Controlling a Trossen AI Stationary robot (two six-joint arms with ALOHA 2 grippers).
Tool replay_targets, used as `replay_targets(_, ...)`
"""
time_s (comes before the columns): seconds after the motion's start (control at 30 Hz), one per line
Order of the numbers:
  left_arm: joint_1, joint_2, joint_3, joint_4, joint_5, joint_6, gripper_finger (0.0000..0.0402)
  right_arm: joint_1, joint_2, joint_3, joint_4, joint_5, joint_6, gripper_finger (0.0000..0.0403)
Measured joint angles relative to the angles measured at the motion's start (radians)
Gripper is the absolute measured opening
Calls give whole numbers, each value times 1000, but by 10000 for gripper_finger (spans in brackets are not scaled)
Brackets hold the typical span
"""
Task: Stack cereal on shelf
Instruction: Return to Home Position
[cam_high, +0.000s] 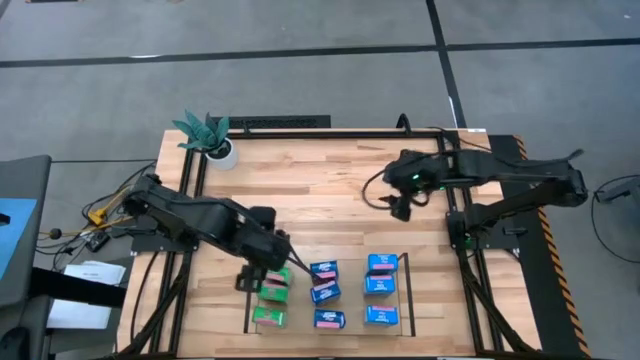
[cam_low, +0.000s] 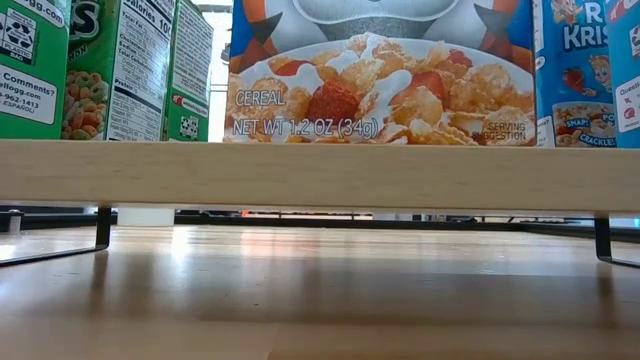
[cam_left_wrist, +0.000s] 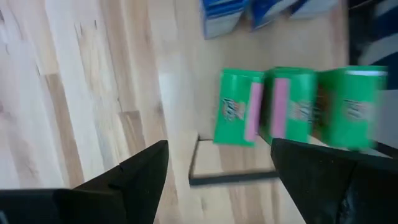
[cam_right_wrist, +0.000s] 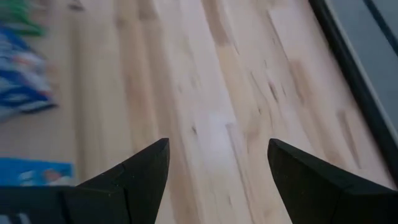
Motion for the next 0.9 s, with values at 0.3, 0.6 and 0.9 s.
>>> replay_targets(0.3, -12, -66, 248, 37, -271, 95, 275, 1, -205, 179, 58, -22, -213, 297)
replay_targets(0.6, -25, -495, -70, 428, -355, 160, 274, -45, -520, -28, 206, -22, -157, 297)
replay_targets(0.9, -26, -965, -800, 884, -340, 114, 274, -45, -808, -399, 505, -30, -59, 297)
